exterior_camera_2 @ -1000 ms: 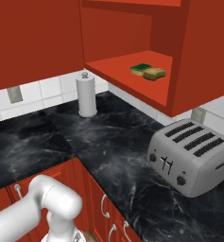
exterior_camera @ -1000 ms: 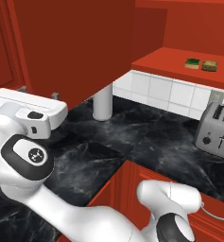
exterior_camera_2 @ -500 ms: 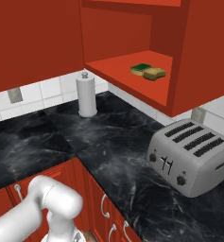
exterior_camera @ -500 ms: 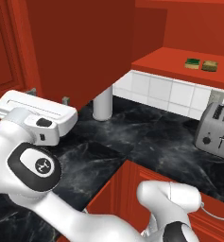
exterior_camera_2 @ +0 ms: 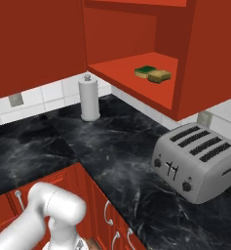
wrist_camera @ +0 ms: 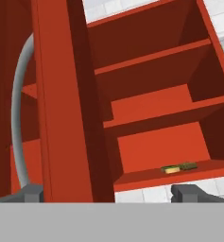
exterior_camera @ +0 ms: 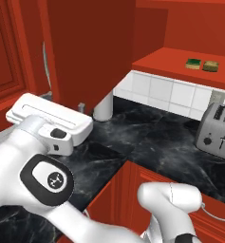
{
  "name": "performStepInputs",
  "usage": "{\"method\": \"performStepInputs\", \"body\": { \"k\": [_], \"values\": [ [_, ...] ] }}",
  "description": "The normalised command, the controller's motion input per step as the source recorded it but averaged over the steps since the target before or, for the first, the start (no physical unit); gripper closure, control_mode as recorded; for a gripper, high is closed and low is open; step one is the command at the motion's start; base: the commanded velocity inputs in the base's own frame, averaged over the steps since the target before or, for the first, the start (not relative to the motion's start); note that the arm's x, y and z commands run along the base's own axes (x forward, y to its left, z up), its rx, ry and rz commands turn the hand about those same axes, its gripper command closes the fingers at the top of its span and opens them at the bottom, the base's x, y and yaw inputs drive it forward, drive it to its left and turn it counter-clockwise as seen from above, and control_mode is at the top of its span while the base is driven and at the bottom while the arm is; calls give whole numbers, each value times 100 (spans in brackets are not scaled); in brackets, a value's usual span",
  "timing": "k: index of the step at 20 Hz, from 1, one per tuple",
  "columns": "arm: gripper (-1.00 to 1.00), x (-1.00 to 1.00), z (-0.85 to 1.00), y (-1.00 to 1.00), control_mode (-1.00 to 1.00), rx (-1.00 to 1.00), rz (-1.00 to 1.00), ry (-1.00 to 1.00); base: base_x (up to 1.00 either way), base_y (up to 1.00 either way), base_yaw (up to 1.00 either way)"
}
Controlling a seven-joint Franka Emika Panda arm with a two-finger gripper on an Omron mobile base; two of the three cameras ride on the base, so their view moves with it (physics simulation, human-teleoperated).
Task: Pick up the sponge and sponge from the sink, and place them back in the cabinet, and close the cabinet door.
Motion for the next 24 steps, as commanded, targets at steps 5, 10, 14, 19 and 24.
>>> {"method": "performStepInputs", "body": {
  "k": [5,10,14,19,24],
  "values": [
    [-100,-19,0,-61,-100,0,-6,-5,0,0,0],
    [-100,-17,0,-59,-100,0,-7,-2,0,0,0],
    [-100,-13,0,-57,-100,0,-10,0,0,0,0],
    [-100,-14,0,-56,-100,0,-12,0,0,0,0],
    [-100,-17,0,-55,-100,0,-12,0,0,0,0]
  ]
}}
